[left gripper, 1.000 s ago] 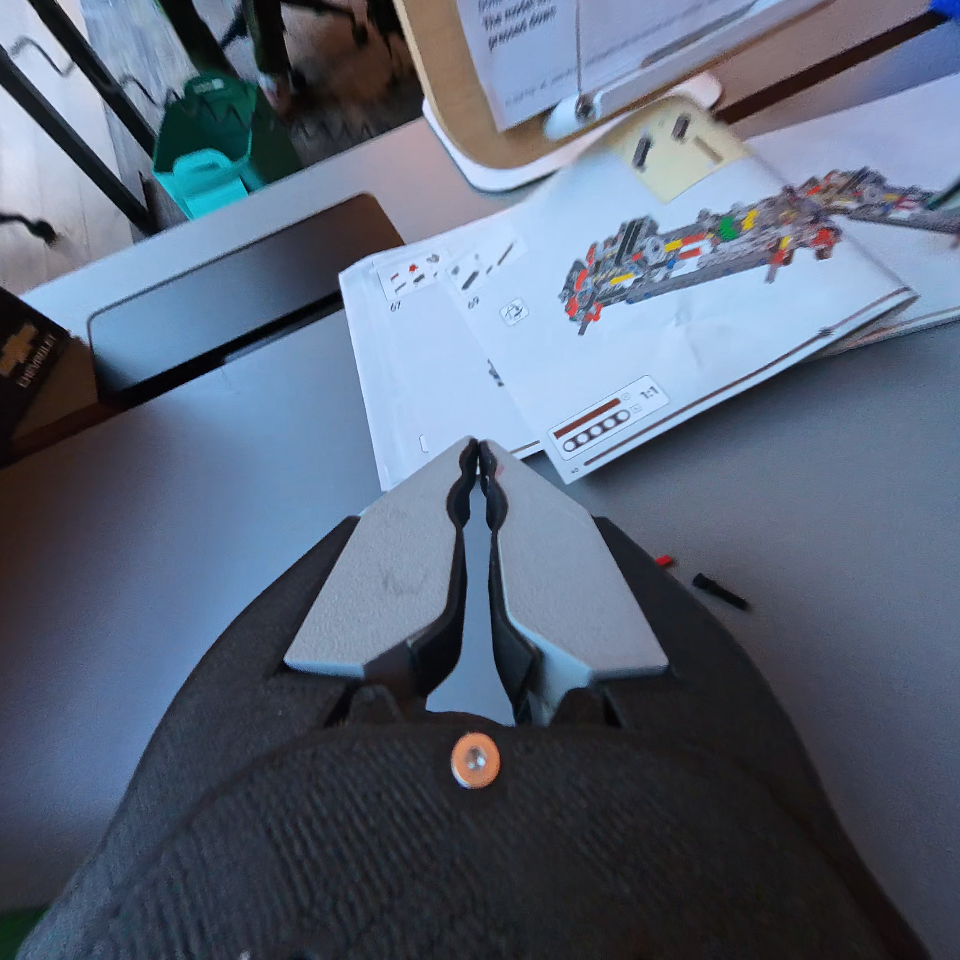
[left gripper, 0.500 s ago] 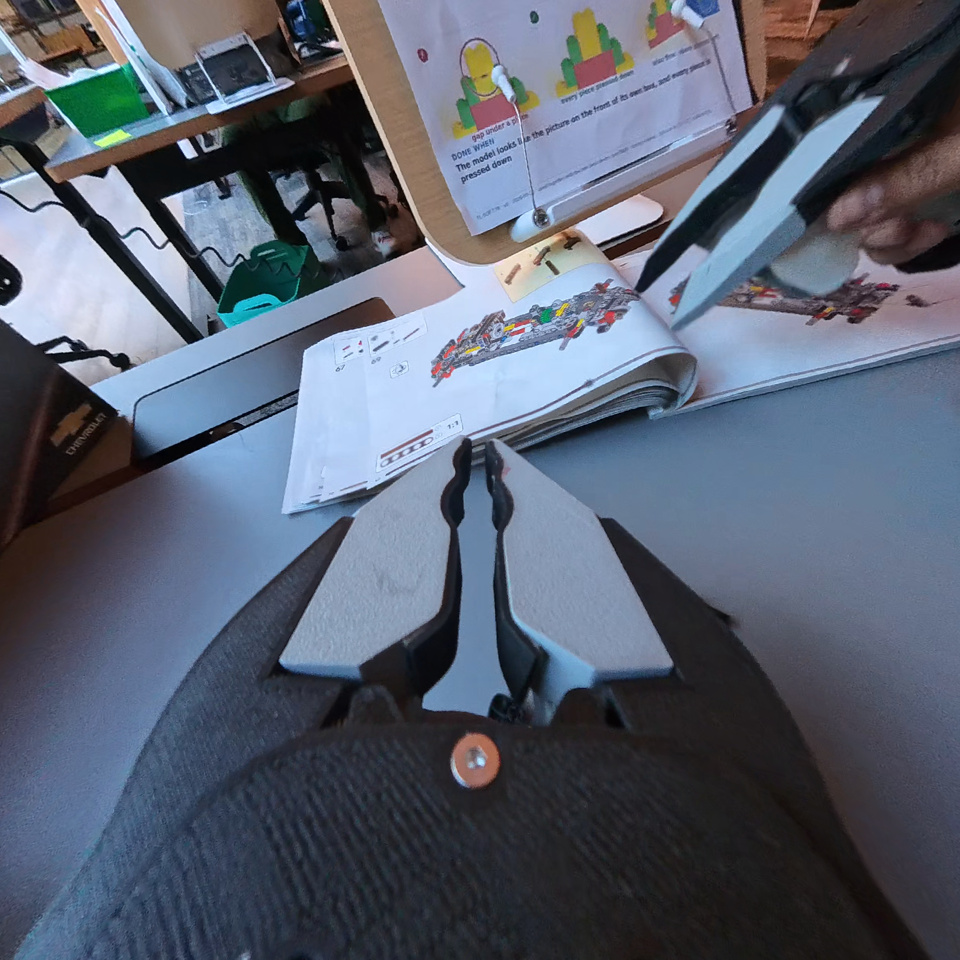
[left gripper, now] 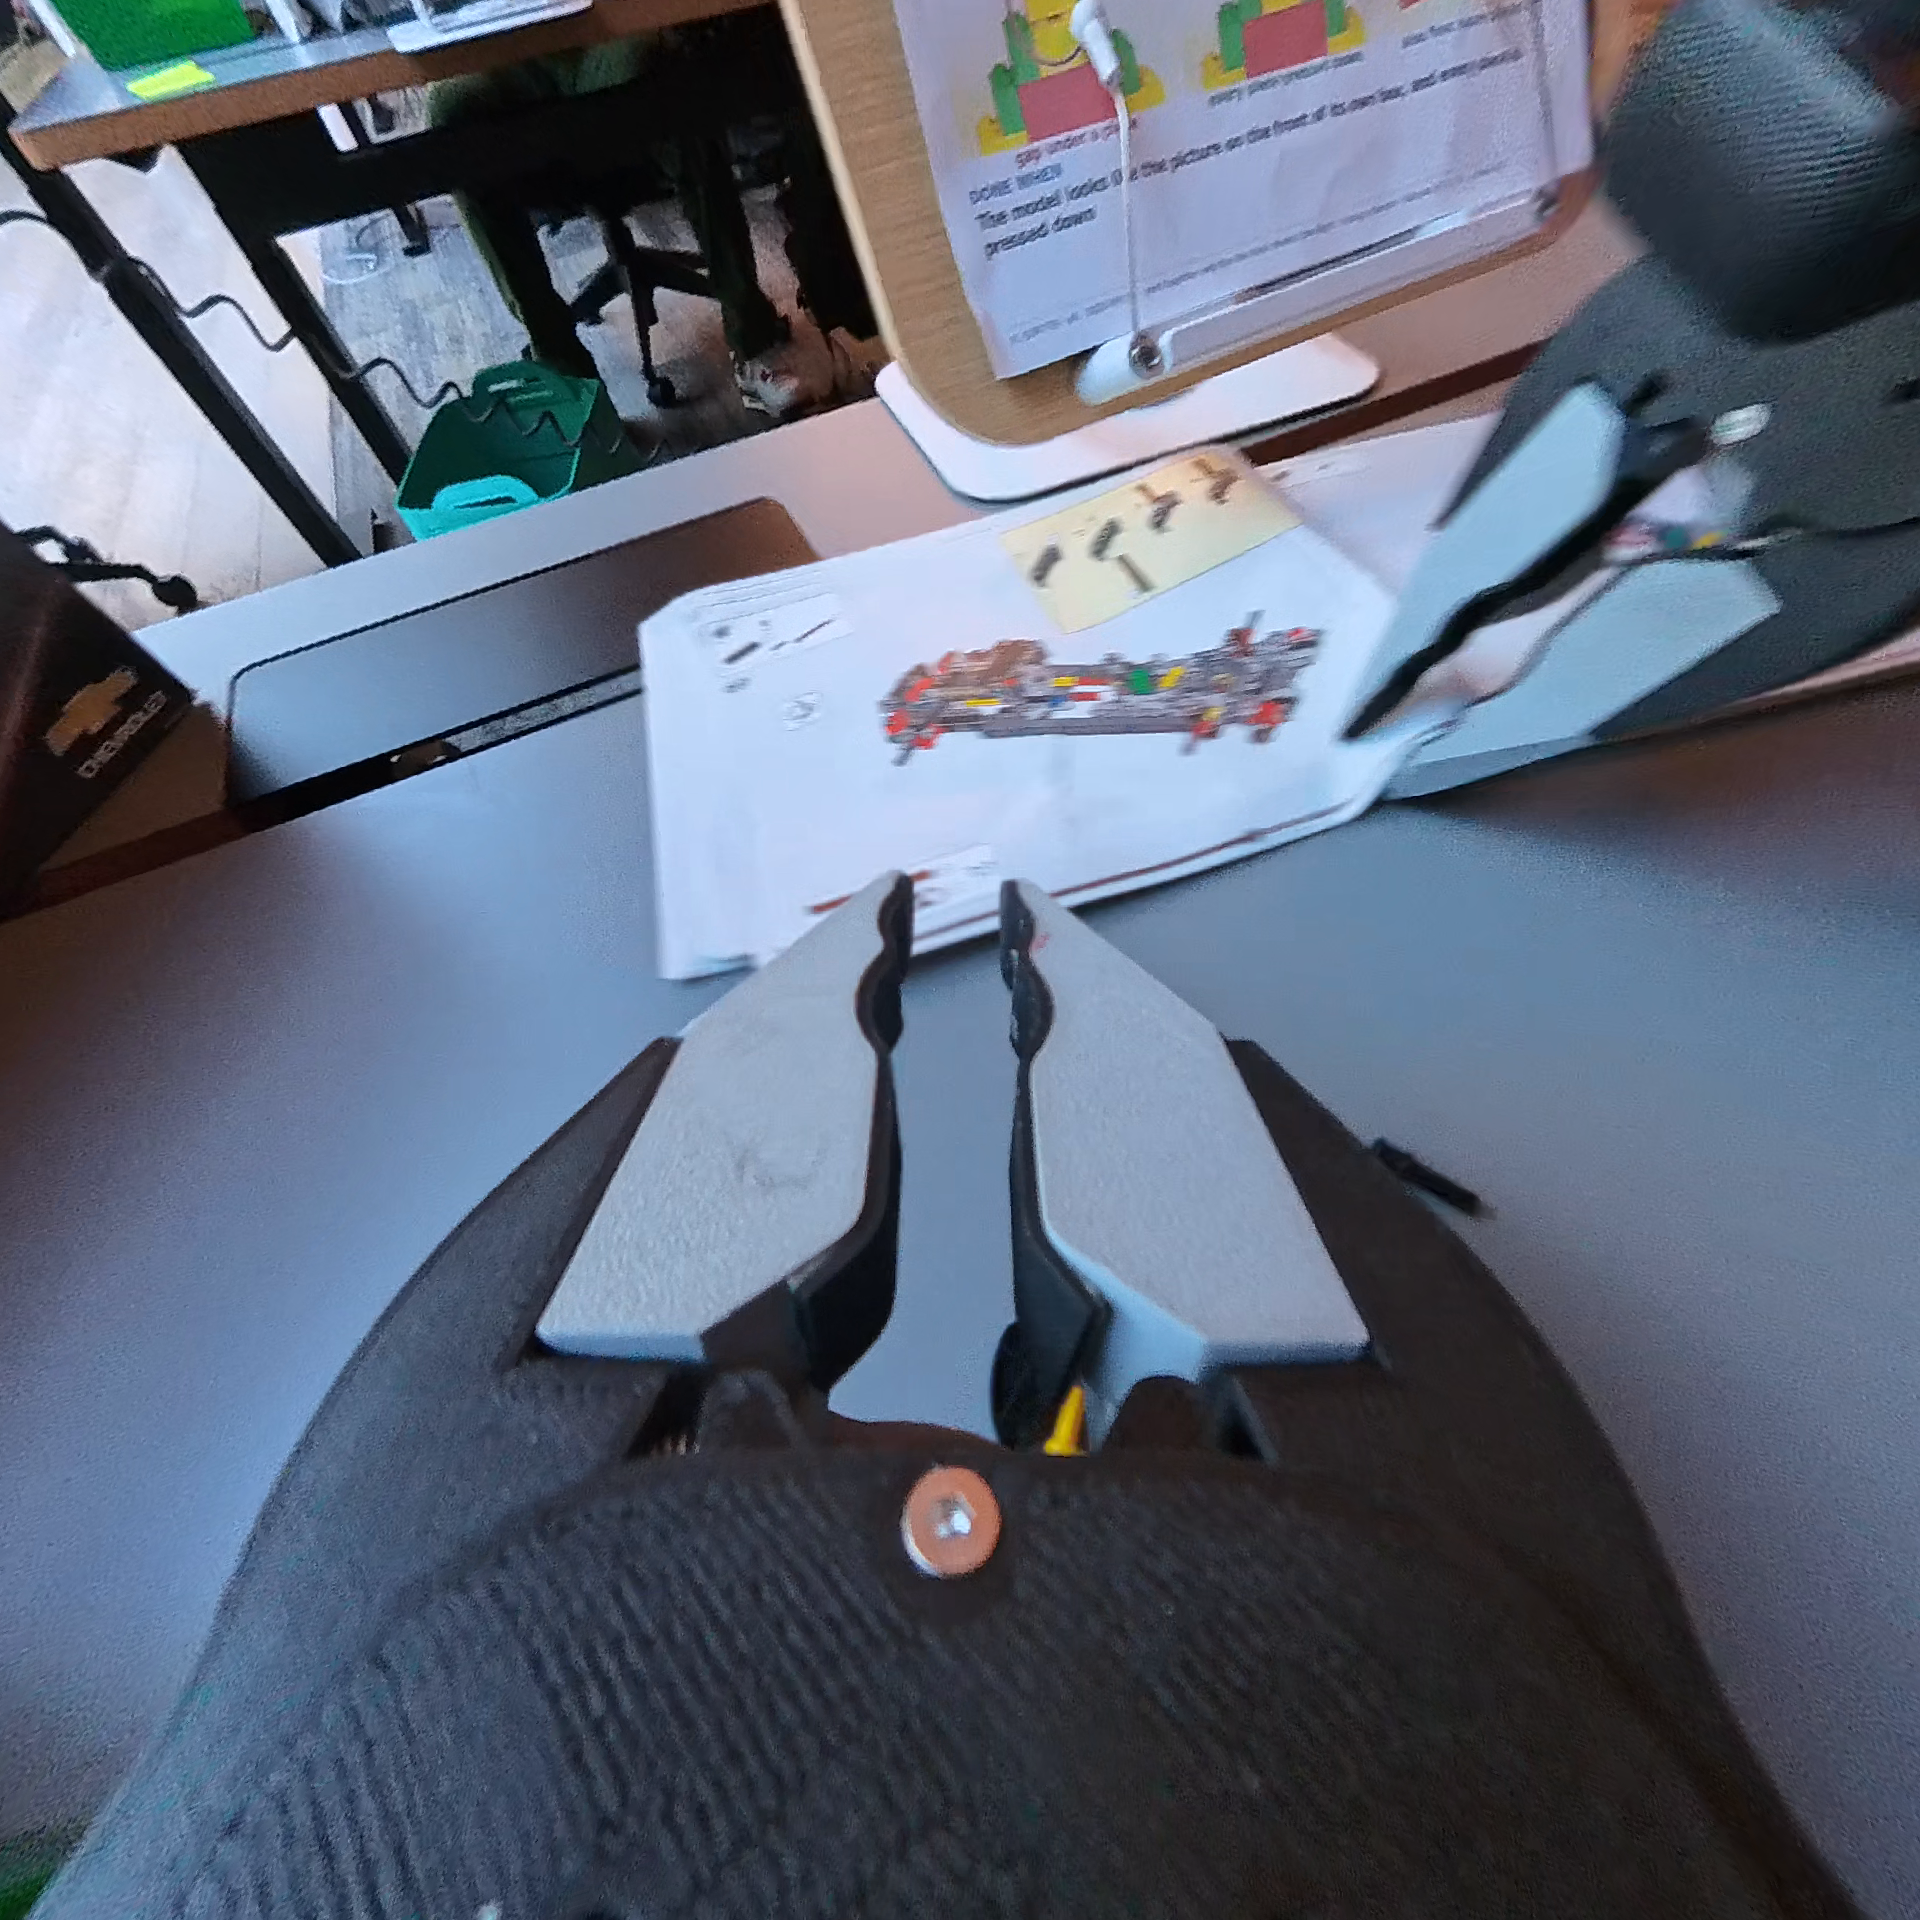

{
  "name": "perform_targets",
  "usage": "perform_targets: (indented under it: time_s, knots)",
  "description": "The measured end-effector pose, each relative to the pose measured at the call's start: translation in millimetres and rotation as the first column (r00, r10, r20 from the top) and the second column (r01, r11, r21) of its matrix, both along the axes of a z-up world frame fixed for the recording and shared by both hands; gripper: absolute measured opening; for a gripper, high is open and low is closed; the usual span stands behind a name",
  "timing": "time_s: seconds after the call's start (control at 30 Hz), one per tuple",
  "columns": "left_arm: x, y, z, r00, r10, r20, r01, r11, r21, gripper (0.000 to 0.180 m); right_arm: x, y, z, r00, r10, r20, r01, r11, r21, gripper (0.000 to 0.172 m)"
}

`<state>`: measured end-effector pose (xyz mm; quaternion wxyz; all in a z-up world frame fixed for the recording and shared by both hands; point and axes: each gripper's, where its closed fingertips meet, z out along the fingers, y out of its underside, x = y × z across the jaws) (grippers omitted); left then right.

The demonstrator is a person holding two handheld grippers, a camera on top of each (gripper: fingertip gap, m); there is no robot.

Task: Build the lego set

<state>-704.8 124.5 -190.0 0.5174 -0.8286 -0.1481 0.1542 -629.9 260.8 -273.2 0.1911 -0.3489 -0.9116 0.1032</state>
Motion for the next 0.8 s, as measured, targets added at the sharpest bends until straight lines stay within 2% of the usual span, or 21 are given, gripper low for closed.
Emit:
perform_targets:
  time_s: [0.13, 0.23, 0.37, 0.43, 0.5, 0.6, 0.7, 0.8]
  knots:
    - [-18, -16, -1, 0.997, 0.062, 0.035, -0.061, 0.998, -0.024, 0.033, 41, 14, 0, 0.998, 0.055, 0.04, -0.054, 0.998, -0.02, 0.018]
    - [-26, -24, 5, 0.991, 0.08, 0.107, -0.085, 0.995, 0.044, 0.048, 61, 16, 5, 0.999, 0.026, 0.039, -0.021, 0.991, -0.13, 0.018]
    - [-33, -28, 0, 0.985, 0.1, 0.14, -0.107, 0.993, 0.042, 0.054, 79, 10, 19, 0.999, -0.007, 0.032, 0.015, 0.962, -0.271, 0.015]
    - [-33, -28, -6, 0.987, 0.109, 0.121, -0.11, 0.994, 0.0, 0.054, 84, 11, 36, 0.997, -0.074, 0.032, 0.081, 0.929, -0.362, 0.021]
    - [-34, -29, -10, 0.988, 0.136, 0.078, -0.133, 0.99, -0.049, 0.054, 94, 9, 64, 0.991, -0.13, 0.026, 0.124, 0.843, -0.524, 0.029]
    - [-33, -31, -7, 0.988, 0.151, 0.023, -0.149, 0.986, -0.073, 0.06, 118, 14, 107, 0.974, -0.211, -0.08, 0.097, 0.712, -0.695, 0.035]
    - [-29, -30, 0, 0.989, 0.145, 0.013, -0.144, 0.988, -0.056, 0.069, 146, 32, 124, 0.922, -0.321, -0.214, 0.068, 0.681, -0.729, 0.046]
    - [-24, -28, 3, 0.991, 0.133, -0.008, -0.134, 0.989, -0.057, 0.074, 170, 50, 123, 0.84, -0.422, -0.34, 0.038, 0.672, -0.739, 0.048]
